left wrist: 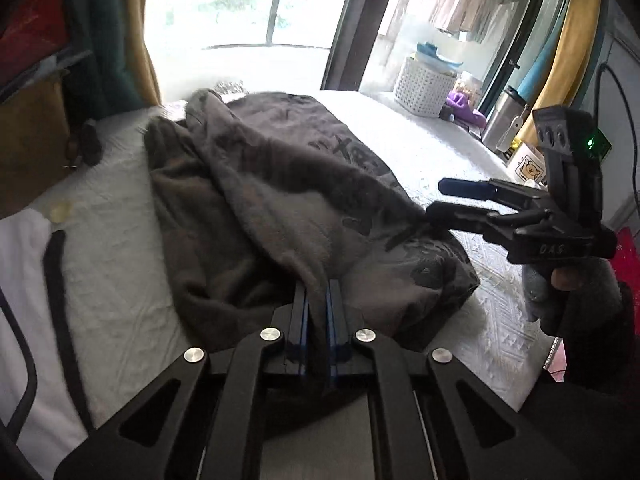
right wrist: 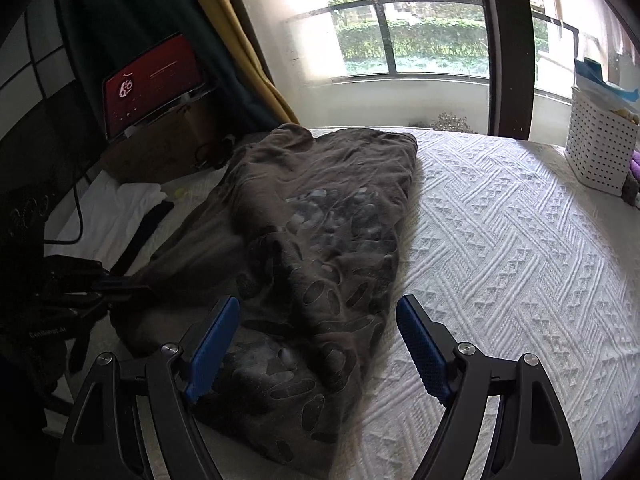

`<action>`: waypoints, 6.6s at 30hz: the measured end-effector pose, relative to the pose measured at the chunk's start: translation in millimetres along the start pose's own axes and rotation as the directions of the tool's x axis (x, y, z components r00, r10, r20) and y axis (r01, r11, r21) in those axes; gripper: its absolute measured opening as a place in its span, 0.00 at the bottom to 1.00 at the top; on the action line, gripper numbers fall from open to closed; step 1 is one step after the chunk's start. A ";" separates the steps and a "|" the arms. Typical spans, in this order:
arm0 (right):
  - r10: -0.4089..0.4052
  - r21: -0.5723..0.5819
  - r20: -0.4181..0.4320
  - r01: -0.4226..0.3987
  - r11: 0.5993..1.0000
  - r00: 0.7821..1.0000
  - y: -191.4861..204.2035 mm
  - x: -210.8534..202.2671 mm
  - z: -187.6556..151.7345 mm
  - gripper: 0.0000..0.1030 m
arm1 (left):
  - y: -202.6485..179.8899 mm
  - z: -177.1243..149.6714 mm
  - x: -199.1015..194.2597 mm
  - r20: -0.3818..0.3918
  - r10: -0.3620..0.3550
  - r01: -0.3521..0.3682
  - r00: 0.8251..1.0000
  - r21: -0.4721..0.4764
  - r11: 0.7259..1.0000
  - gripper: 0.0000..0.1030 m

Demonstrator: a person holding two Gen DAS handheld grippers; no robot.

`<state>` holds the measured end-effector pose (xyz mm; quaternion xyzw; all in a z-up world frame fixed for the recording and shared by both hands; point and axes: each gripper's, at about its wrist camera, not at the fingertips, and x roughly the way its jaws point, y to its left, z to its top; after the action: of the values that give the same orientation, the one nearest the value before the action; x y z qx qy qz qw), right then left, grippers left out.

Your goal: Fold small clothes

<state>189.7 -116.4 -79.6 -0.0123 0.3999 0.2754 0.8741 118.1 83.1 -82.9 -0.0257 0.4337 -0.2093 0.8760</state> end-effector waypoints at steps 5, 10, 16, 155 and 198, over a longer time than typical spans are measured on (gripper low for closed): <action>-0.005 -0.024 -0.009 0.005 1.000 1.000 12.7 -3.8 -8.6 0.80 | 6.4 -17.6 -21.6 0.015 0.014 -0.013 1.000 -0.033 0.999 0.05; -0.006 -0.033 -0.031 0.005 0.999 0.999 21.2 -0.3 -21.9 0.80 | 8.4 -34.7 -15.8 -0.005 0.040 -0.040 0.999 -0.069 0.997 0.05; -0.031 -0.045 -0.091 0.027 0.999 0.995 22.4 12.8 -38.7 0.80 | 21.0 -50.8 -10.7 -0.032 0.058 -0.062 0.998 -0.140 0.988 0.08; -0.103 -0.042 -0.059 0.100 0.994 0.993 -58.0 126.3 87.3 0.80 | 82.7 98.4 114.8 -0.021 0.187 -0.189 0.982 -0.080 0.979 0.85; -0.064 -0.246 0.029 0.069 0.967 0.998 2.7 86.3 103.8 0.17 | 35.9 94.3 69.1 0.162 0.163 -0.169 0.973 0.029 0.985 0.25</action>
<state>305.9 -48.3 -69.4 -0.1317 0.3528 0.2937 0.8786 240.2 76.0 -84.1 0.0128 0.3587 -0.1418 0.9225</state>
